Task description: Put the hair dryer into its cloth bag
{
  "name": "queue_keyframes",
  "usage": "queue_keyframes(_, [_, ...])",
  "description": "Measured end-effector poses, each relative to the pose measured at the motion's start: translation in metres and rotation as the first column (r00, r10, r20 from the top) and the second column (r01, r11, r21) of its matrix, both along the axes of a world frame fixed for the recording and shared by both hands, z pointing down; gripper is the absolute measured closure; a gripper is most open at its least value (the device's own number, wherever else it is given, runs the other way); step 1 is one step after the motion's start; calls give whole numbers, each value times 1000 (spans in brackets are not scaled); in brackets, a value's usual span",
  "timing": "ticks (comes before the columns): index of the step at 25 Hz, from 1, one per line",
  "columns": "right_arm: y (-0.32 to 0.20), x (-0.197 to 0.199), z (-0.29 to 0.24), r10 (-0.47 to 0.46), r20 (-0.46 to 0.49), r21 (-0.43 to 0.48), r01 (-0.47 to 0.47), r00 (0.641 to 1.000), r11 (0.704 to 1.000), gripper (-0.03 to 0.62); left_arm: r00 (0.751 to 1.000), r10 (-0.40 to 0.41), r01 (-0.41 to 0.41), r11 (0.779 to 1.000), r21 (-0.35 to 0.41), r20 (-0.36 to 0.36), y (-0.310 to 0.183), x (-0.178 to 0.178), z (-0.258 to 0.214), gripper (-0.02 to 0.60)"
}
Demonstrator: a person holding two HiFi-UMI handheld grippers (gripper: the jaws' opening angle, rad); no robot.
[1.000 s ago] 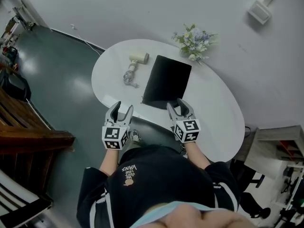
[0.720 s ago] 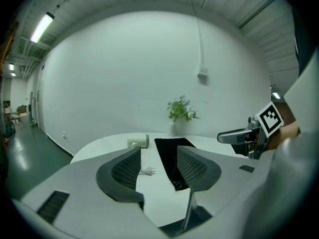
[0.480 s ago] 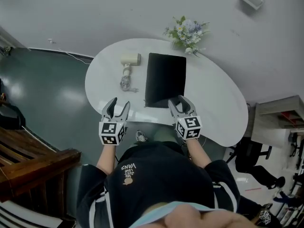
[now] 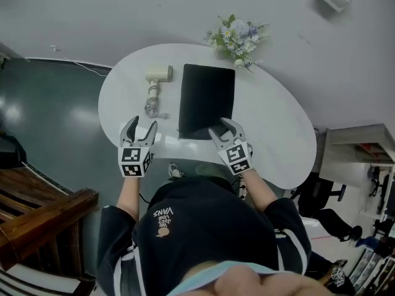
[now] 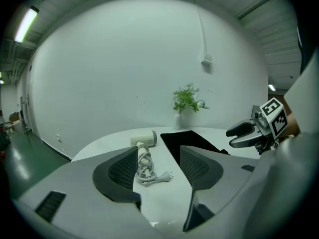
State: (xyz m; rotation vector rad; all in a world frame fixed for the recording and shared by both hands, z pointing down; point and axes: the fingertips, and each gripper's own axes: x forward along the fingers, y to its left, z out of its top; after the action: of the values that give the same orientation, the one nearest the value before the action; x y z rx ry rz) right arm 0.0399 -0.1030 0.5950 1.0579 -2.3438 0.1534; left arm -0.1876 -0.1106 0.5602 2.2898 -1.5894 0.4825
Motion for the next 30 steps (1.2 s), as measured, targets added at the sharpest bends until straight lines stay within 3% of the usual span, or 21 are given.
queue_keyframes(3, [-6,4,17,-149,-194,31,158,970,987,408,1000,-6,6,1000,-24,18,-10,5,9,311])
queue_keyframes(8, [-13,17,53,-316,-422,18,357,850,934,408,999,7,-4,999,-51,54,-23,17,23,302])
queue_keyframes(16, [-15,21,94,-495,-583,-74,565,644,822,408,989,67,-52,992,-112,132,-43,26,47,276])
queue_keyframes(19, [-19,23,101,-530,-608,-102,605,591,790,411,984,79,-58,989,-134,158,-52,26,54,268])
queue_keyframes(22, [-21,23,105,-551,-630,-113,637,548,762,453,980,91,-63,985,-159,177,-61,27,60,261])
queue_keyframes(26, [-24,21,103,-558,-628,-103,652,543,751,531,972,115,-75,978,-193,205,-72,28,69,252])
queue_keyframes(28, [-25,20,100,-557,-585,-109,624,589,774,539,967,129,-83,975,-204,219,-78,30,74,249])
queue_keyframes(30, [-28,19,95,-545,-498,-133,562,674,816,543,963,140,-89,972,-216,231,-85,30,79,242])
